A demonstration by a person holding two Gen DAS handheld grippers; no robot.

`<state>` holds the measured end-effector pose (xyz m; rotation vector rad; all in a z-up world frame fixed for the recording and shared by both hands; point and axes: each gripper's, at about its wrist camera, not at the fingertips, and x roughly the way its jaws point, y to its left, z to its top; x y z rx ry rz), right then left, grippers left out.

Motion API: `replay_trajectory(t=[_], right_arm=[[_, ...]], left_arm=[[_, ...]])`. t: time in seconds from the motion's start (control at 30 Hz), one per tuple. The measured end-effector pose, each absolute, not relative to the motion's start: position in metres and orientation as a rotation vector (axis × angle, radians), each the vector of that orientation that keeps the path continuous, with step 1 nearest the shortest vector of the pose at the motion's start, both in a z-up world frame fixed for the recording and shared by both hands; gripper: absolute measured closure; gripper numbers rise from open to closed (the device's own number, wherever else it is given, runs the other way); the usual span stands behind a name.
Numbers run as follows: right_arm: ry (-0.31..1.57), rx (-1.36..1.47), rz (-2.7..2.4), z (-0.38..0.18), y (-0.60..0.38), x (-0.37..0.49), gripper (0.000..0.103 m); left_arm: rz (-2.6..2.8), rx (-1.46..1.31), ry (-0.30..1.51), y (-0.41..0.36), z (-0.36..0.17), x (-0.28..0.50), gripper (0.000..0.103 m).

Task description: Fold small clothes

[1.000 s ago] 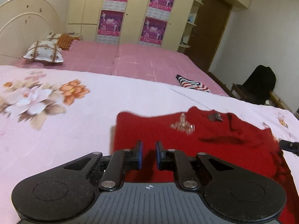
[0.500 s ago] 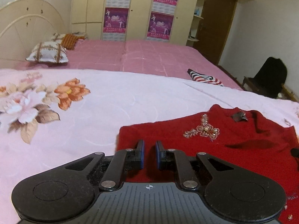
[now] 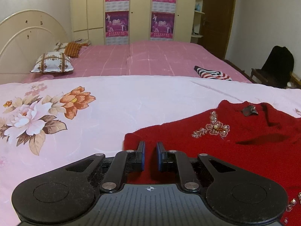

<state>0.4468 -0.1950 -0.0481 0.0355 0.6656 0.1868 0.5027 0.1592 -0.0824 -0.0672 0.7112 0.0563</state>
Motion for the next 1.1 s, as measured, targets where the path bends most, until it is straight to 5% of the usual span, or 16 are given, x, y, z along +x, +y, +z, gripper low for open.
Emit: replay_trajectory(t=[0.2,0.5,0.63,0.87,0.93,1.0,1.1], right_arm=[[0.656,0.046,0.189,-0.038,-0.194,0.442,0.083],[0.659,-0.009,0.427,-0.041,-0.101,0.44,0.081],[0.662,-0.09,0.399,-0.047,-0.103,0.44,0.08],[0.697,0.031,0.269,-0.044,-0.181,0.453,0.096],[0.685,-0.019,0.265,-0.041,-0.168,0.448,0.091],[0.658,-0.011,0.255,-0.034,-0.164,0.438,0.076],[0.641,0.028,0.306,-0.026,-0.159,0.419,0.076]], left_arm=[[0.102,-0.11,0.638,0.158,-0.064,0.488,0.09],[-0.144,-0.076,0.683,0.05,-0.073,0.491,0.09],[-0.082,-0.062,0.676,0.082,-0.082,0.483,0.09],[0.082,-0.118,0.671,0.158,-0.084,0.471,0.09],[0.088,-0.111,0.668,0.152,-0.082,0.466,0.09],[0.074,-0.125,0.649,0.146,-0.072,0.453,0.09],[0.003,-0.14,0.628,0.12,-0.064,0.44,0.09]])
